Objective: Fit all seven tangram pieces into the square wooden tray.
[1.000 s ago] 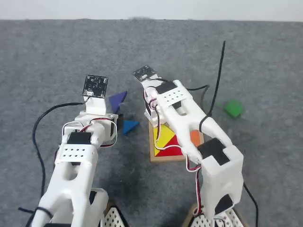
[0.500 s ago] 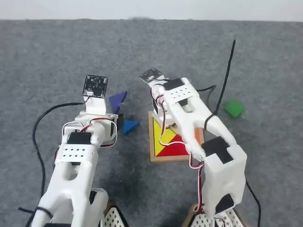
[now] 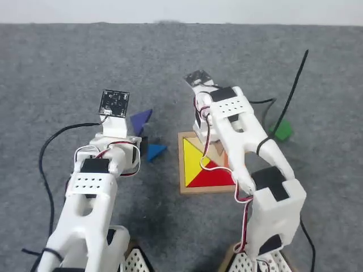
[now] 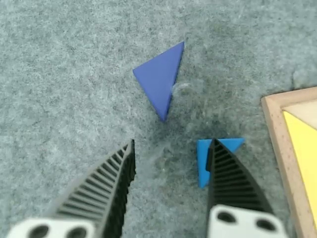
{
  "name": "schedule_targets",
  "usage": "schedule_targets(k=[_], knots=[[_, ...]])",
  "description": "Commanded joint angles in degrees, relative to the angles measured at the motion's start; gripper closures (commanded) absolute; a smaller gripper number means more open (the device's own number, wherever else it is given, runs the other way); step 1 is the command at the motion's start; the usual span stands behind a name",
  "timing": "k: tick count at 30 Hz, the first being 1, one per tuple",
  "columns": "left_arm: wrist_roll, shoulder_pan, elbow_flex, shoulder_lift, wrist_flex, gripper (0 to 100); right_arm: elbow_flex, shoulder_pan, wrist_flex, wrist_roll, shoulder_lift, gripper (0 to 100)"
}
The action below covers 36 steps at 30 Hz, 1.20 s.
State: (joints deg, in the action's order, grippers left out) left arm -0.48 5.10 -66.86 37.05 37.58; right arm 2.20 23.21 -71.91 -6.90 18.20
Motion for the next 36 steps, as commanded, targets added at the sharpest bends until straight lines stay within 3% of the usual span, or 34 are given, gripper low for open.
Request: schedule_targets(k=[1,13,26,32,36], knots=[[-0.79,-0.44,0.4,1.76,-1.76,78,-3.16,-0.4,3.56,1.93,-2.24,91.4],[-0.79,-0.53,0.13,1.76,-1.76,78,-6.95,-2.42,3.03,1.76,7.52,91.6],[-0.79,-0.53,-0.13,1.67,-2.73,78,3.25,1.71,3.65,1.14,-5.93,91.6],[-0.79,-0.53,-0.4,1.67,-2.9,78,3.43,-1.89,3.47,1.76,-15.78,91.4],[-0.79,-0.53,-0.4,1.67,-2.9,78,4.48,-5.05,3.3,0.7,-14.46,91.4]])
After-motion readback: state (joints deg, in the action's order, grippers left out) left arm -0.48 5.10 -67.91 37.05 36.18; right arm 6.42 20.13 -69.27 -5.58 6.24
